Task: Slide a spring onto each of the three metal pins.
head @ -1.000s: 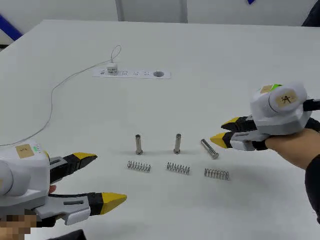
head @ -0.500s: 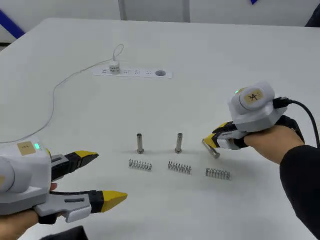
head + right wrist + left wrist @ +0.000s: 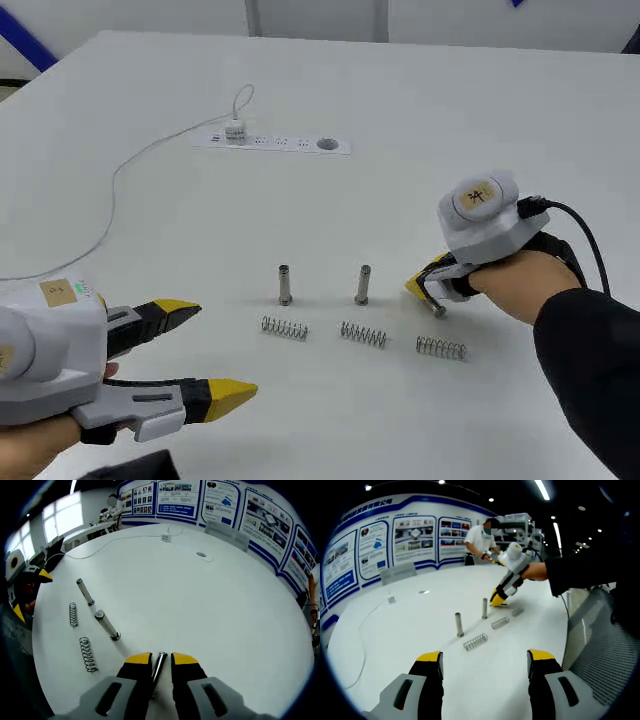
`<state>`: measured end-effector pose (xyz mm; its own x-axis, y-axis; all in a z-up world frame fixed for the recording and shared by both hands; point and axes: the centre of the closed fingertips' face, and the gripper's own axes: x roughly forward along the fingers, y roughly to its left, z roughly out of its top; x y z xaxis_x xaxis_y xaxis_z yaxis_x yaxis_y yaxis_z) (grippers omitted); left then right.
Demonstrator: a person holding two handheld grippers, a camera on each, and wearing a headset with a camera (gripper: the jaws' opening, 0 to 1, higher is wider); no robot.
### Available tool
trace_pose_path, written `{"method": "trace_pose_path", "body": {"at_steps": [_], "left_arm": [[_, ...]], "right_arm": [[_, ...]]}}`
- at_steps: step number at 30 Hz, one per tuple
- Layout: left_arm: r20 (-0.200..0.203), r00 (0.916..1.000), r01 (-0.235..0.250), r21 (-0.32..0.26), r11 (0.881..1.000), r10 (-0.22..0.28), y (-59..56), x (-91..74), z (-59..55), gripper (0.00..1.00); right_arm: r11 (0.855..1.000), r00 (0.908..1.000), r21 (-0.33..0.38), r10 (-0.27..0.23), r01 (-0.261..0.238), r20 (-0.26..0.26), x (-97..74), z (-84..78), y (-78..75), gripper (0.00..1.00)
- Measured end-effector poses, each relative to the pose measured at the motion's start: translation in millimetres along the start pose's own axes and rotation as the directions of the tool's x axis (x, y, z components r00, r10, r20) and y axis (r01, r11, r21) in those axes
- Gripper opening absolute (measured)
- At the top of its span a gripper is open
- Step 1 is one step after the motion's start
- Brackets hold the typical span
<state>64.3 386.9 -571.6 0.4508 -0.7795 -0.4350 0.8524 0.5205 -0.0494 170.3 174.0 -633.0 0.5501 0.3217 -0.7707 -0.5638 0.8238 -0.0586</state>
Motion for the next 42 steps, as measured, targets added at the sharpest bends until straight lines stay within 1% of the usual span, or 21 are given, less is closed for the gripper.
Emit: {"method": "trace_pose_path", "body": {"at_steps": [6,11,18,23,24,28,31,34,37,42], "left_arm": [[0.000,1.0000,-0.002,-0.002,1.000,0.002,0.6,-0.3,-0.4,0.69],[-0.002,1.0000,-0.001,-0.004,1.000,0.001,0.5,-0.2,-0.9,0.69],[-0.004,1.0000,0.000,-0.005,1.000,0.000,0.1,-0.1,-1.7,0.69],[-0.006,1.0000,0.002,-0.006,1.000,-0.002,-1.1,-0.3,-2.2,0.69],[-0.006,1.0000,0.003,-0.005,1.000,-0.003,-1.4,-0.3,-2.4,0.69],[-0.009,0.9999,0.005,-0.006,1.000,-0.005,-2.4,0.0,-3.1,0.69],[-0.013,0.9999,0.006,-0.006,1.000,-0.006,-2.8,0.3,-3.8,0.69],[-0.013,0.9999,0.006,-0.007,1.000,-0.006,-2.1,0.2,-3.9,0.68],[-0.011,0.9999,0.002,-0.010,1.000,-0.002,-0.8,-0.2,-3.8,0.68],[-0.011,0.9999,-0.001,-0.011,1.000,0.001,-0.2,-0.2,-4.3,0.68]], "right_arm": [[1.000,0.9996,0.022,0.001,-0.001,-0.027,2.0,-5.0,-0.7,0.14],[0.999,0.9994,0.037,0.011,-0.010,-0.033,1.9,-4.7,1.3,0.12],[0.997,0.9976,0.069,0.023,-0.019,-0.065,1.4,-6.1,2.9,0.10],[0.995,0.9950,0.094,0.032,-0.023,-0.094,3.6,-6.8,0.5,0.10],[0.995,0.9939,0.101,0.036,-0.026,-0.105,4.5,-6.7,-0.2,0.10],[0.996,0.9878,0.088,0.048,-0.036,-0.148,4.5,-7.6,1.4,0.10],[0.996,0.9795,0.070,0.059,-0.046,-0.192,4.3,-8.3,2.6,0.10],[0.998,0.9704,0.035,0.060,-0.053,-0.234,4.5,-8.5,4.0,0.10],[0.998,0.9657,0.021,0.057,-0.054,-0.253,4.9,-8.5,4.6,0.10],[0.999,0.9616,0.003,0.051,-0.052,-0.270,4.4,-9.4,4.9,0.10]]}}
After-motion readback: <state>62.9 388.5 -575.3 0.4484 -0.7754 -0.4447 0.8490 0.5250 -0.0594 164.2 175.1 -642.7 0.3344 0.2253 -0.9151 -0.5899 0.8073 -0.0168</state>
